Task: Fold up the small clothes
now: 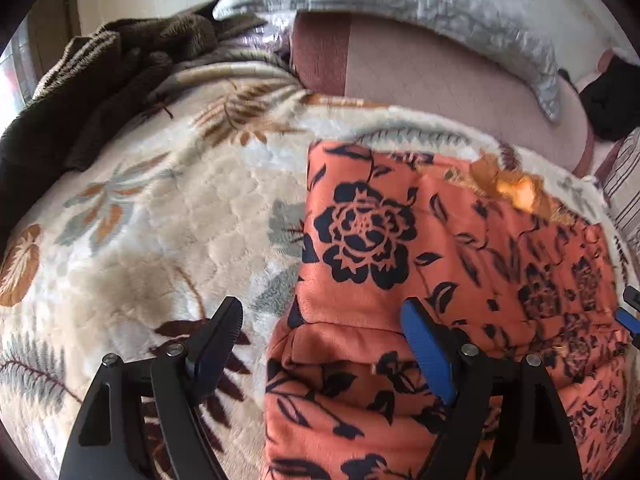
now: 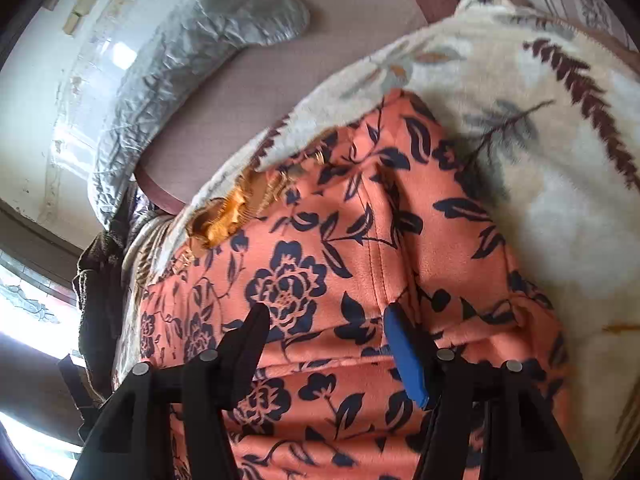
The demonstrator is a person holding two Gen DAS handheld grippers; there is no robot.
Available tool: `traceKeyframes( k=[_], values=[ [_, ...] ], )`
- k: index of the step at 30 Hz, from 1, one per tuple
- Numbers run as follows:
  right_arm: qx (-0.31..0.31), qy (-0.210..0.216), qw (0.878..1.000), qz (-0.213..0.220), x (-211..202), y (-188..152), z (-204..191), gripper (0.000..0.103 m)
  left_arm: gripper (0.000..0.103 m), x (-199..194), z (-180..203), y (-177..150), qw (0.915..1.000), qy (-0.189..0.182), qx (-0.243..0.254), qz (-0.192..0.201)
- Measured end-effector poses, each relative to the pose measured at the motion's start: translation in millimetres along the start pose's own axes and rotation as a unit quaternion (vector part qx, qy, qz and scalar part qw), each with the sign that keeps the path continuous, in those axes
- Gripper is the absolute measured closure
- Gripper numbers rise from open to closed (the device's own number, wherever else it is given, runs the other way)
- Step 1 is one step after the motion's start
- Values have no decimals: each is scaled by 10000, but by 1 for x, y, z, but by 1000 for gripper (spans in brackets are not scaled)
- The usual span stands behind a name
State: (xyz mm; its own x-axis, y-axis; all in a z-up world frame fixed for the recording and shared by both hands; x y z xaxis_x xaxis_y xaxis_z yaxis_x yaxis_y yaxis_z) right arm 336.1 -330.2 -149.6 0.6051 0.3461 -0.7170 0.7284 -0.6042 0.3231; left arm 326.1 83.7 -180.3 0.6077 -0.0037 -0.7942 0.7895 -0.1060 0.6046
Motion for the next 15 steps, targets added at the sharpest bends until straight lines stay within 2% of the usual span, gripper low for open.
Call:
traceKeyframes(
  k=[2,5,11,15],
  values=[
    [-289,119,9988,368,-34,-12,-15,26,21,-34,-3,-5,9996,80,64,249],
    [-612,143,9959,644,-79,-48,-24,25,21,-78,-4,-31,9990,-21,10,449],
    [-657,35,9955,679,-137,-131,8,22,21,-147,5,-98,9975,-186,78,678],
    [-608,37,9968,520,-157,-166,29,22,21,-177,6,-144,9980,-102,-48,622]
  ],
)
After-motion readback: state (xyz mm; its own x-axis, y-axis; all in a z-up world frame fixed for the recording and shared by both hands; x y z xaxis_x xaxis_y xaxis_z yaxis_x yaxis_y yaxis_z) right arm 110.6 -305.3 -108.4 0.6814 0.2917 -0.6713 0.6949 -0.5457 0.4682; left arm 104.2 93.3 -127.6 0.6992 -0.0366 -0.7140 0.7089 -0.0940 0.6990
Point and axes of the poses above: each gripper's, at about its wrist camera, not at the fingertips, and x roughly the way its jaws point, z to its right, y to its top, the point moved 9 cm from there along x, roughly the way its jaws point, and after that the axes turned 14 degrees about x, right-handed, at the moved point
